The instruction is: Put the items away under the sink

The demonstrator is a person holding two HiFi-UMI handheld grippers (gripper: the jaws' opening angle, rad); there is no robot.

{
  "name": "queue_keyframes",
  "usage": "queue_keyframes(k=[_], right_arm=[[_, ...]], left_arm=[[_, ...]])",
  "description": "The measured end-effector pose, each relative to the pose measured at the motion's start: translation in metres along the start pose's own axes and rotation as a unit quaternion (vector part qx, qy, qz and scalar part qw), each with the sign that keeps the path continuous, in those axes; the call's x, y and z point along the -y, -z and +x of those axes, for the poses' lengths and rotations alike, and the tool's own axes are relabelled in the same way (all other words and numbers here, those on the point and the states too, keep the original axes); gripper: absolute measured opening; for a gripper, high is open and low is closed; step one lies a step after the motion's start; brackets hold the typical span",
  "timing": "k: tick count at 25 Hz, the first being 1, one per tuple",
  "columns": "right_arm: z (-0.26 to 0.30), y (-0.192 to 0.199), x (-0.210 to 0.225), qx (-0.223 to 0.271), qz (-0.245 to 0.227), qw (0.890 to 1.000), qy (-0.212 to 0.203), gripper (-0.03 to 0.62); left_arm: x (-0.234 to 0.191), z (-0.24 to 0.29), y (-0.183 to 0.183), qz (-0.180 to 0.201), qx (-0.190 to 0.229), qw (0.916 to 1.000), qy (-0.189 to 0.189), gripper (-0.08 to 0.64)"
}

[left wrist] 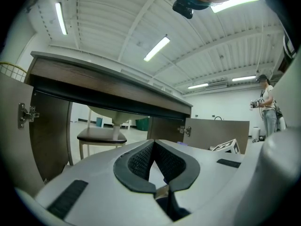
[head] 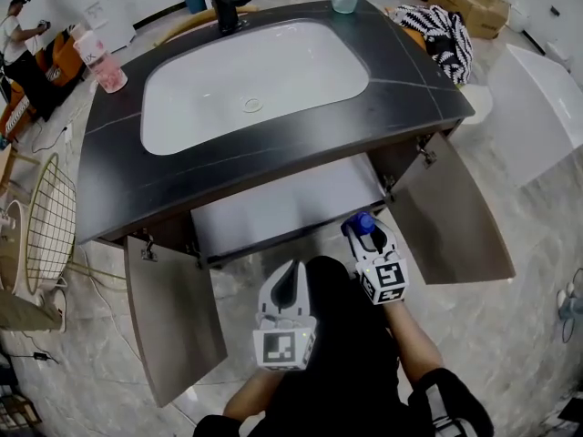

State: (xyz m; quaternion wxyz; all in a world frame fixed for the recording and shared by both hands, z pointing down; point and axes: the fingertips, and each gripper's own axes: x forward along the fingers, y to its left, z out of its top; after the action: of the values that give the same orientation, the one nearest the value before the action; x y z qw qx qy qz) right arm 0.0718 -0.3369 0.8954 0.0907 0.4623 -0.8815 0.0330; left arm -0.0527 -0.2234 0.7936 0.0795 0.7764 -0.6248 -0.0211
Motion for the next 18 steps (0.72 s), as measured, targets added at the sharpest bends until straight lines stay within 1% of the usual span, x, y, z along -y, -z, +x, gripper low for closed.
queue_keyframes(k=[2, 5, 12, 18], right_arm=[[0.019, 0.012, 0.008, -0.006, -0.005, 1.000, 0.002, 0.152], [0.044, 0.032, 0.019, -0.019, -0.009, 1.000, 0.005, 0.152], [0.095, 0.069, 0.038, -0.025, -0.026, 0.999, -0.003, 0.152], [0.129, 0.097, 0.048, -0.038, -0.019, 0.999, -0.007, 0.152]], left_arm=[[-0.003, 0.005, 0.002, 0.016, 0.000, 0.9999, 0.004, 0.015], [-0.007, 0.011, -0.001, -0.006, 0.004, 0.9999, -0.010, 0.015], [-0.024, 0.027, 0.001, -0.014, 0.004, 0.9994, -0.031, 0.015], [-0.027, 0.033, 0.005, -0.011, 0.003, 0.9993, -0.035, 0.015]])
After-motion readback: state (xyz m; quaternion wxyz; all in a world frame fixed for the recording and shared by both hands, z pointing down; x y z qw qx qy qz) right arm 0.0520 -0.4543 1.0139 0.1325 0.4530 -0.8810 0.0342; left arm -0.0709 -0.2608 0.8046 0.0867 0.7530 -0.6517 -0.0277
